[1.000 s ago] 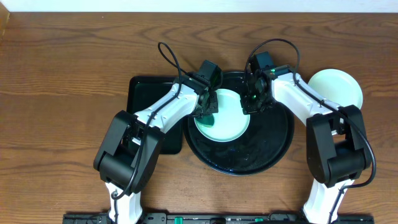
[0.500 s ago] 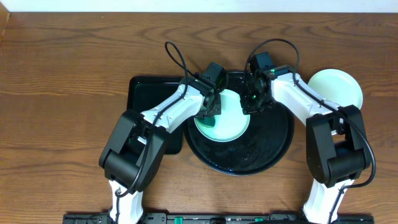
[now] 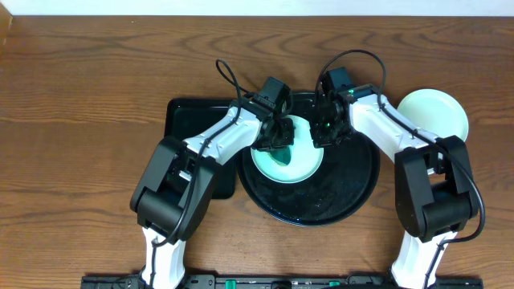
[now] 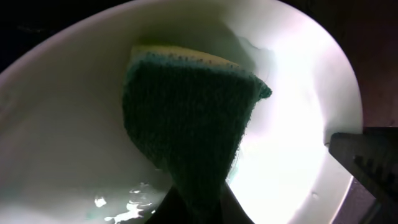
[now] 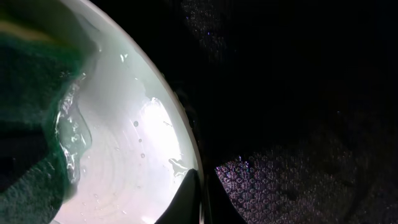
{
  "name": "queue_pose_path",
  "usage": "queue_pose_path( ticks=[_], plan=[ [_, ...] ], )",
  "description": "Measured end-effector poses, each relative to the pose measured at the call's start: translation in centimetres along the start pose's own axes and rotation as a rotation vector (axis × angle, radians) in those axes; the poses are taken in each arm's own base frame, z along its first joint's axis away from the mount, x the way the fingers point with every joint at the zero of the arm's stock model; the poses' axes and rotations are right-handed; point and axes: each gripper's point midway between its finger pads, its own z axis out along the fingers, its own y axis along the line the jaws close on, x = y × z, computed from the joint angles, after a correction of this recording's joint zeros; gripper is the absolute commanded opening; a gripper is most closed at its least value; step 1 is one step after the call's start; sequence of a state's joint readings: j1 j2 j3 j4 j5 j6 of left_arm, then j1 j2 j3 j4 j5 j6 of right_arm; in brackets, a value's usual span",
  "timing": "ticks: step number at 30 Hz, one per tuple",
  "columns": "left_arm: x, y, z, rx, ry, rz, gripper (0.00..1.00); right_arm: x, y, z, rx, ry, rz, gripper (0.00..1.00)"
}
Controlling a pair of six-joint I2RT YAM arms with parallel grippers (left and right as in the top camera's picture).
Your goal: Clean dirty plates on tray and stack at the side
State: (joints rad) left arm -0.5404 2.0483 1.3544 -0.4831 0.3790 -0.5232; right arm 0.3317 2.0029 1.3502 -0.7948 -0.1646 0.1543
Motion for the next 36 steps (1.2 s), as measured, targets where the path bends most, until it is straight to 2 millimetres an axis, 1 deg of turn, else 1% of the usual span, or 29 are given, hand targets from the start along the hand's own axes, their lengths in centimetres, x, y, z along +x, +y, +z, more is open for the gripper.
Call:
queue_pose_path(
  ticks=[4,7,10,15,17,19,28,31,32,36],
  plan=[
    [0.0,-0.2,-0.2,0.025,0.012,-0.003,0.08,0.0,0.0,0.0,0.005,-0.001,-0.003,0.01],
    [0.0,-0.5,-0.8,0.033,0.007,0.002,0.07,0.0,0.0,0.0,0.006,-0.002,-0.004,0.01],
    [-0.5,-1.1,-2.9,0.025,-0.045,0.019,0.08,-0.1,0.1,0.0,0.005,-0.004,-0.004,0.01],
    [-1.5,-1.8,-8.4,-0.013,-0.179,0.04,0.08,-0.1,0.1,0.0,0.006,-0.005,-0.006,0.01],
    [-1.5,-1.6,-9.5,-0.035,-0.2,0.04,0.08,-0.1,0.1,0.0,0.006,-0.006,-0.006,0.01],
    [-1.4,-1.1,-9.6,-0.059,-0.202,0.035,0.08,-0.1,0.1,0.0,0.005,-0.006,-0.006,0.01],
    [-1.4,1.2,-8.7,-0.161,-0.211,0.018,0.08,-0.1,0.1,0.0,0.004,-0.007,-0.006,0.01],
    [-1.9,1.6,-7.9,-0.176,-0.222,0.017,0.08,-0.2,0.1,0.0,0.004,-0.007,-0.006,0.01],
    [-2.1,1.9,-7.2,-0.187,-0.218,0.015,0.08,-0.2,0.1,0.0,0.004,-0.007,-0.006,0.01],
    [-1.7,3.1,-5.3,-0.223,-0.177,0.005,0.08,-0.2,0.1,0.0,0.004,-0.007,-0.006,0.01]
  ],
)
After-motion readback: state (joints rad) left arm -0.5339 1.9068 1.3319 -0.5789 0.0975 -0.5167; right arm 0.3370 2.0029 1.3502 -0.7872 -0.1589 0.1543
